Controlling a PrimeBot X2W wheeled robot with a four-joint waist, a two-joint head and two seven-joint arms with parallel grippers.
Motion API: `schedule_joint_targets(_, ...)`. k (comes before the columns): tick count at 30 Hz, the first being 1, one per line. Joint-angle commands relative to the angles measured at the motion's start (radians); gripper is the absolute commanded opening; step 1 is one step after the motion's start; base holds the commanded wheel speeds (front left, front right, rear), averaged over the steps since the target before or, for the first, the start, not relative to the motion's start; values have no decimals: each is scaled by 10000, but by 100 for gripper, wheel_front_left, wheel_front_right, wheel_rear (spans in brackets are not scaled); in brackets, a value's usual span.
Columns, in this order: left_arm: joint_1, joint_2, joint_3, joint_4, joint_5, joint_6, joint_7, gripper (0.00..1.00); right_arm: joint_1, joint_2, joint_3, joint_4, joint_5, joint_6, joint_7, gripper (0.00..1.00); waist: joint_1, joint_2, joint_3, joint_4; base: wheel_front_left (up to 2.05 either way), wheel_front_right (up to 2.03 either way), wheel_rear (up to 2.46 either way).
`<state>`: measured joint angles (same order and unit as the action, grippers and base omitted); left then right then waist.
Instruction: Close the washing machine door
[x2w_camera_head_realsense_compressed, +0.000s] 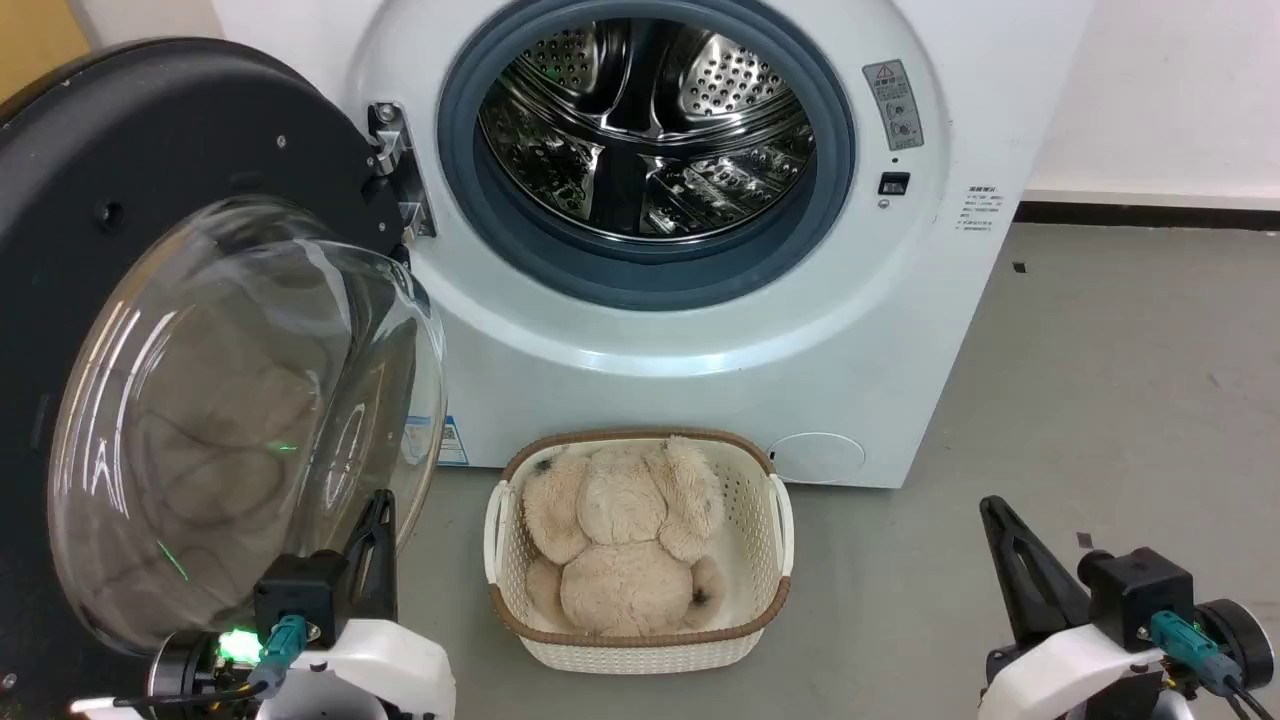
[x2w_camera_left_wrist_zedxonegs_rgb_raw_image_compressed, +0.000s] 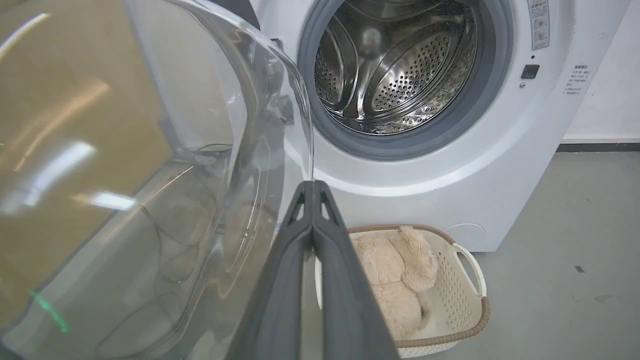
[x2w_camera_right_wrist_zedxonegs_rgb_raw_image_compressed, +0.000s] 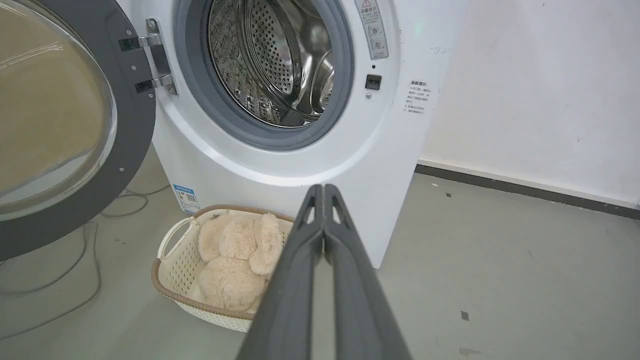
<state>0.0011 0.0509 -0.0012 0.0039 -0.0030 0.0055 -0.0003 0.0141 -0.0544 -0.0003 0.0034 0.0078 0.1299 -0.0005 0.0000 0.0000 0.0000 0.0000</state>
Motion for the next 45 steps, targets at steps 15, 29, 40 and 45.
schedule_joint_targets(15, -11, -7, 12, -39, 30, -55, 3, 0, -141, 41, 3, -34, -78, 8, 5, 0, 0, 0, 0, 0, 0, 0, 0)
schedule_joint_targets(29, -11, -2, -121, 7, -26, 266, -189, 100, 11, 1, -150, 18, 185, 1, -189, 100, 0, 0, 19, 6, 0, 0, 0)
schedule_joint_targets(40, -103, 35, -287, -20, -1, 509, -397, 0, 26, 5, -330, 7, 392, 1, -397, 100, 0, 0, 27, 77, 0, 0, 0)
schedule_joint_targets(45, -300, 97, -372, -126, -13, 543, -502, 0, 29, 6, -427, -6, 499, 2, -502, 100, 0, 0, 42, 189, 0, 0, 0)
